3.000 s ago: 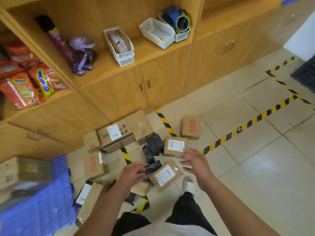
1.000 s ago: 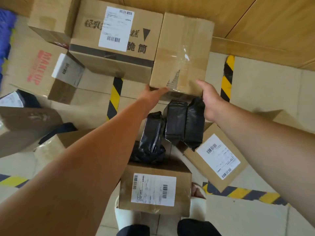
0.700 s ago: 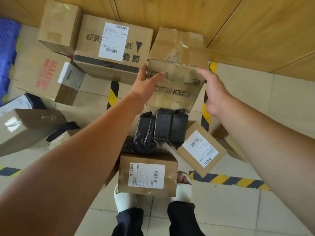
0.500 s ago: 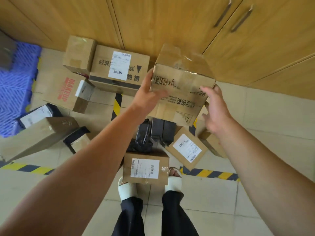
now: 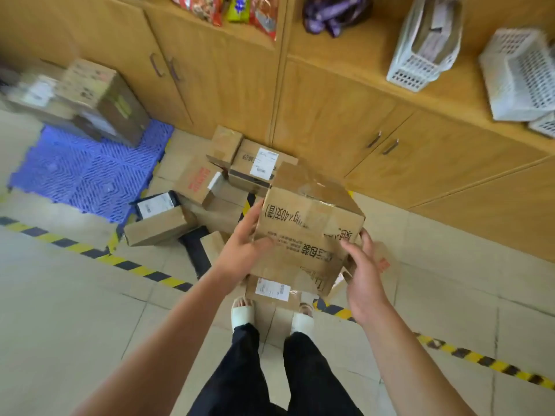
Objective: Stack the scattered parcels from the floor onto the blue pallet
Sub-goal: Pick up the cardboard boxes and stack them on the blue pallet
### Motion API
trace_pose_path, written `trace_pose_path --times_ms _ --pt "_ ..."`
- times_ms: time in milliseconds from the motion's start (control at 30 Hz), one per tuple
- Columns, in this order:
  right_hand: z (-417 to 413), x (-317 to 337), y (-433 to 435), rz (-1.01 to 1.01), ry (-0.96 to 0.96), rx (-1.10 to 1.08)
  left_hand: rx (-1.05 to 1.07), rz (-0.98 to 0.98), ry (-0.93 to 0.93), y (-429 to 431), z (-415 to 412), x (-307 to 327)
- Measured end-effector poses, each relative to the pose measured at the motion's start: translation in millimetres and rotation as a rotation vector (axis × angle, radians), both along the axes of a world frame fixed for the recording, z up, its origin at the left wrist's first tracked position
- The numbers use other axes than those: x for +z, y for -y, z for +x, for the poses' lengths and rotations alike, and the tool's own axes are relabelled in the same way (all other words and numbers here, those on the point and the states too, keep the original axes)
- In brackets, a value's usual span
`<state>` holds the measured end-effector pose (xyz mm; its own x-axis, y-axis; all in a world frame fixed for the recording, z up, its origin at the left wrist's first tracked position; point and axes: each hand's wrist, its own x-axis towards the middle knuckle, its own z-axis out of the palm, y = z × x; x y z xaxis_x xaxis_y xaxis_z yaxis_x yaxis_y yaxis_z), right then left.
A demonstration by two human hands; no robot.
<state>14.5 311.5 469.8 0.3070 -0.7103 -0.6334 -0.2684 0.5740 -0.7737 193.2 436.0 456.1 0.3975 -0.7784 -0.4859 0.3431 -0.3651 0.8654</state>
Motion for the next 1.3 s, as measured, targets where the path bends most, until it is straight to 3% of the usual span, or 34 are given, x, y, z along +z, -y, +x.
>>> trace_pose_path --times_ms 267,533,867,1300 --pt "39 60 -47 0.032 0.179 0.258 0.371 -0.005 0.123 -119 8 78" --pt "52 80 -102 0.160 0.341 0.626 0.690 -0.014 0.232 -190 -70 114" --pt "45 96 -169 0.158 0.347 0.926 1.059 0.015 0.061 -289 -90 141" --pt "143 98 -332 0.072 0.323 1.003 0.829 -0.045 0.165 -463 -10 120"
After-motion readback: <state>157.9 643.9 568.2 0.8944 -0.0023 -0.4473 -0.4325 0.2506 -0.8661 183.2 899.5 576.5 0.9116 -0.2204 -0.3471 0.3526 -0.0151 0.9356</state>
